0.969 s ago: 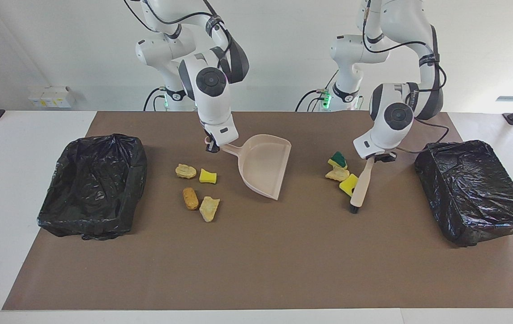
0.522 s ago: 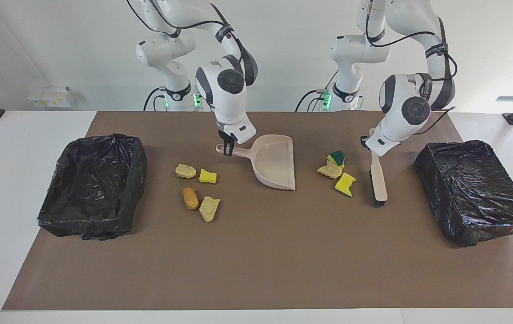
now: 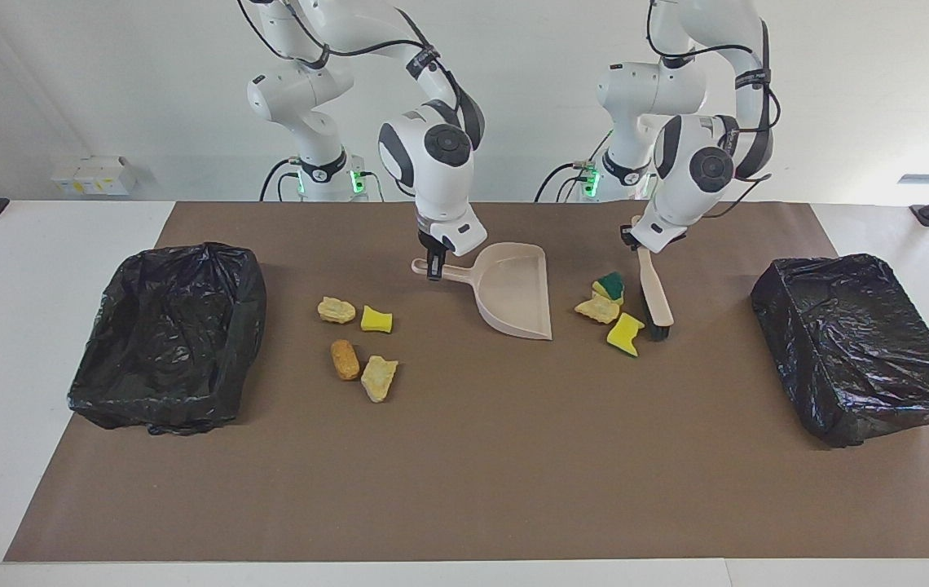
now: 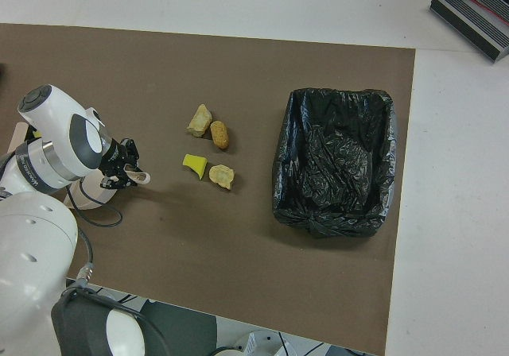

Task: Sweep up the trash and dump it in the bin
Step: 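Brush the sponges into the dustpan held by the right gripper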

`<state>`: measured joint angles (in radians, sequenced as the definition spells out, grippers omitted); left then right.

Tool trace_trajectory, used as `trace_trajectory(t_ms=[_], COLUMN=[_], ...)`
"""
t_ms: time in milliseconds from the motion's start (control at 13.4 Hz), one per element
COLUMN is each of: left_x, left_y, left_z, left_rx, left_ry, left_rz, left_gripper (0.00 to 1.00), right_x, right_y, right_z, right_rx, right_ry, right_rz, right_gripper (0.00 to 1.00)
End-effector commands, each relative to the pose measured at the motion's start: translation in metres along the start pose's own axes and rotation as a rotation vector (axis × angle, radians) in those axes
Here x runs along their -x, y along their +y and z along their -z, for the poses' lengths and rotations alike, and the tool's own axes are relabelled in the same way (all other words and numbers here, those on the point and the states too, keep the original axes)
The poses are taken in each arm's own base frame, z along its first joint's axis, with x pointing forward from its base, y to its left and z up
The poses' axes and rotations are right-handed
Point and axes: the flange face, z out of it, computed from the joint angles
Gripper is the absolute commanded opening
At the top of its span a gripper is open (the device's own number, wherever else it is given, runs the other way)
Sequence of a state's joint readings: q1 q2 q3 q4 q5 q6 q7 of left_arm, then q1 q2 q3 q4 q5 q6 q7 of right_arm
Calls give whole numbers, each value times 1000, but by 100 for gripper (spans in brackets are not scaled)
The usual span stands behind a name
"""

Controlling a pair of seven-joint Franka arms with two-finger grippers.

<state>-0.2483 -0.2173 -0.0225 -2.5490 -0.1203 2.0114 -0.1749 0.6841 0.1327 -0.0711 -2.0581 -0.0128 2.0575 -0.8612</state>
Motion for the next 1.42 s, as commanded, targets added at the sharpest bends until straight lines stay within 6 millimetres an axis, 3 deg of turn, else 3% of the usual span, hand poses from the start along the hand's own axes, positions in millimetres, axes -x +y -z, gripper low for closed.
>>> trace_trajectory(t_ms=[0, 149, 298, 447, 596, 745, 1044, 1342], left_x=[-1, 4, 5, 8, 26, 38, 29, -7], left_y=[21, 48, 89, 124, 170, 198, 191, 137], left_z=[-2, 0, -8, -1, 3, 4, 13, 52], left_rx=[75, 123, 152, 199, 241, 241, 234, 138], left_ry=[4, -11, -43, -46, -47, -37, -74, -38], left_rz=[28, 11, -30, -64, -87, -78, -53, 82], left_gripper=[0, 0, 0, 0, 0, 0, 0, 0], right_x=[1, 1, 1, 1, 1, 0, 1, 7], right_y=[1, 1, 1, 0, 0, 1, 1, 5], right_z=[-1, -1, -1, -1, -1, 0, 0, 6], right_rx=[13, 12, 9, 8, 8, 11, 9, 10], right_ry=[-1, 1, -1, -2, -2, 0, -1, 2], right_rz=[-21, -46, -46, -48, -50, -56, -56, -67], right_gripper=[0, 0, 0, 0, 0, 0, 0, 0])
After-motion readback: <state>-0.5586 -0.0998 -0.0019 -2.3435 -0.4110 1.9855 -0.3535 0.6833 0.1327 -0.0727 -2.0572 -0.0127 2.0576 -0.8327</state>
